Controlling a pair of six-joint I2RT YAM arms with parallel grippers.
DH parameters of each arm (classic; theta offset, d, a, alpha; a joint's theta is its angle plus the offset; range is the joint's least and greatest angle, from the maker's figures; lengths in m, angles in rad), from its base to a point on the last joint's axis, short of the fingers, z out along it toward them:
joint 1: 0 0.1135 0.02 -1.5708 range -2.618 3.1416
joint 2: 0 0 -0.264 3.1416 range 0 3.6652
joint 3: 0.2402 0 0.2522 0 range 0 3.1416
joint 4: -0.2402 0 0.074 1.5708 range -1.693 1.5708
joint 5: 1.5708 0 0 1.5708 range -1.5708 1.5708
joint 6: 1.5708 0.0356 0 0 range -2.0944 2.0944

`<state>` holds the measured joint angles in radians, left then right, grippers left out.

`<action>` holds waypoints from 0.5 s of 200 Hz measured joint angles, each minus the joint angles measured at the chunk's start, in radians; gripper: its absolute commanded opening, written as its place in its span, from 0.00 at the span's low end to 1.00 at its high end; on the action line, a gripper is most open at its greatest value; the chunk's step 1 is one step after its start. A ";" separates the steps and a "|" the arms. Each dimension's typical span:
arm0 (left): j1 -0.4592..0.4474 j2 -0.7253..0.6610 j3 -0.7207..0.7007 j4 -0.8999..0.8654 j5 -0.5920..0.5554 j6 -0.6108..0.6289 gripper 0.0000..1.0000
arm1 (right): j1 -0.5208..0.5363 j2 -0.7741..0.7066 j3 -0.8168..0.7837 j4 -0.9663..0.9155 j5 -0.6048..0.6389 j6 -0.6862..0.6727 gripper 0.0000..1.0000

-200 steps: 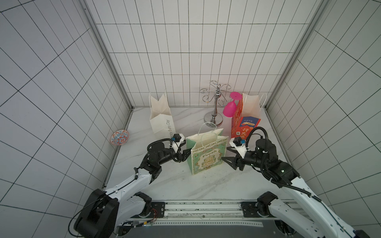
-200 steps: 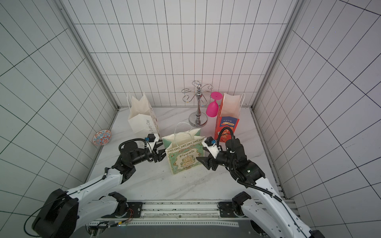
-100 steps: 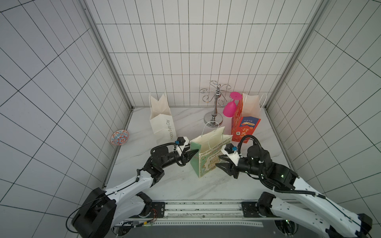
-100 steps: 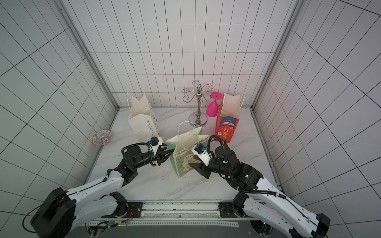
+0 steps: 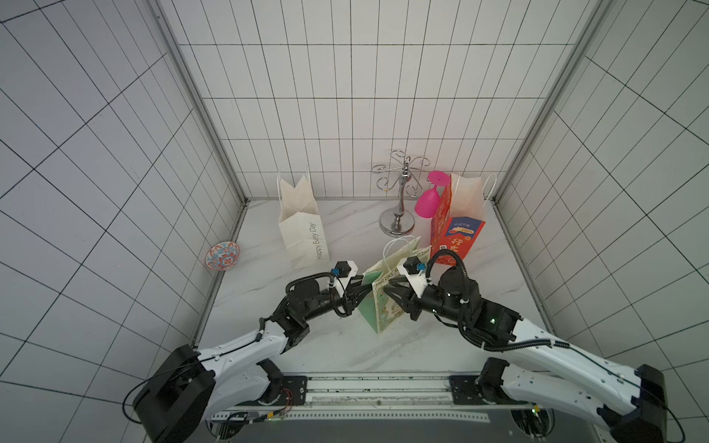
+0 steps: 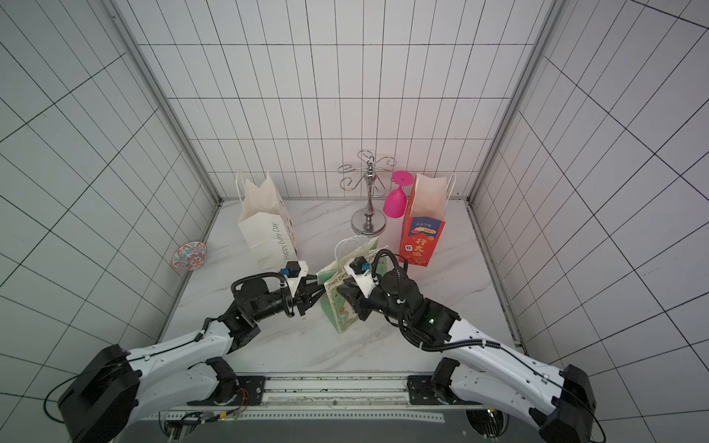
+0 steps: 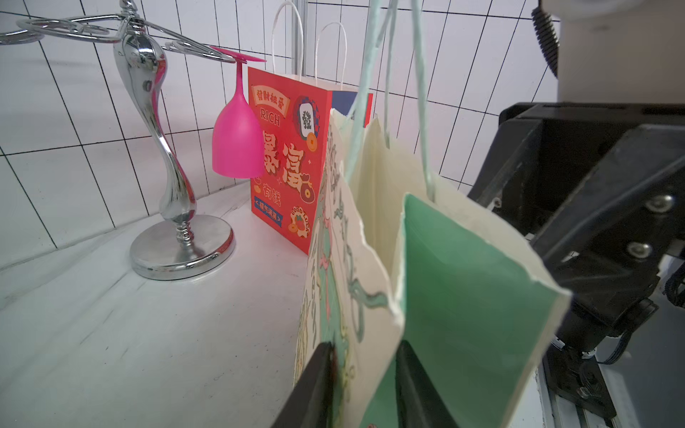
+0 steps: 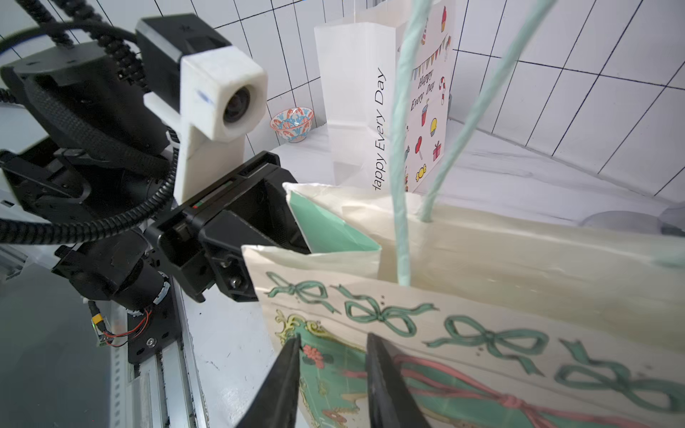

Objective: Put away the paper bag
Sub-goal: Press the paper bag.

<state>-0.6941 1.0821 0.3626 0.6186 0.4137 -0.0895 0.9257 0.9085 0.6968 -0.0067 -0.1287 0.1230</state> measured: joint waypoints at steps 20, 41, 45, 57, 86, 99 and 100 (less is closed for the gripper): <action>-0.003 -0.013 -0.006 -0.008 -0.031 -0.001 0.51 | 0.000 -0.004 -0.006 0.013 0.018 0.005 0.32; -0.005 -0.069 -0.012 -0.039 -0.098 -0.003 0.68 | 0.000 -0.027 -0.010 -0.005 0.033 0.003 0.35; -0.005 -0.084 -0.015 -0.047 -0.114 0.002 0.70 | 0.000 -0.038 -0.010 -0.015 0.035 0.001 0.35; -0.004 -0.127 -0.027 -0.063 -0.152 0.000 0.72 | 0.000 -0.070 -0.010 -0.047 0.042 -0.010 0.36; -0.004 -0.195 -0.056 -0.100 -0.201 0.016 0.73 | 0.000 -0.127 -0.012 -0.124 0.031 -0.031 0.36; -0.004 -0.193 -0.063 -0.101 -0.212 0.018 0.68 | 0.000 -0.129 -0.017 -0.143 0.006 -0.035 0.36; -0.004 -0.192 -0.064 -0.101 -0.213 0.018 0.68 | 0.000 -0.129 -0.017 -0.145 0.005 -0.035 0.36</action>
<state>-0.6983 0.8902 0.2989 0.5171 0.2008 -0.0711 0.9257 0.7795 0.6796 -0.1516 -0.1242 0.0879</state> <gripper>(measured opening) 0.715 0.358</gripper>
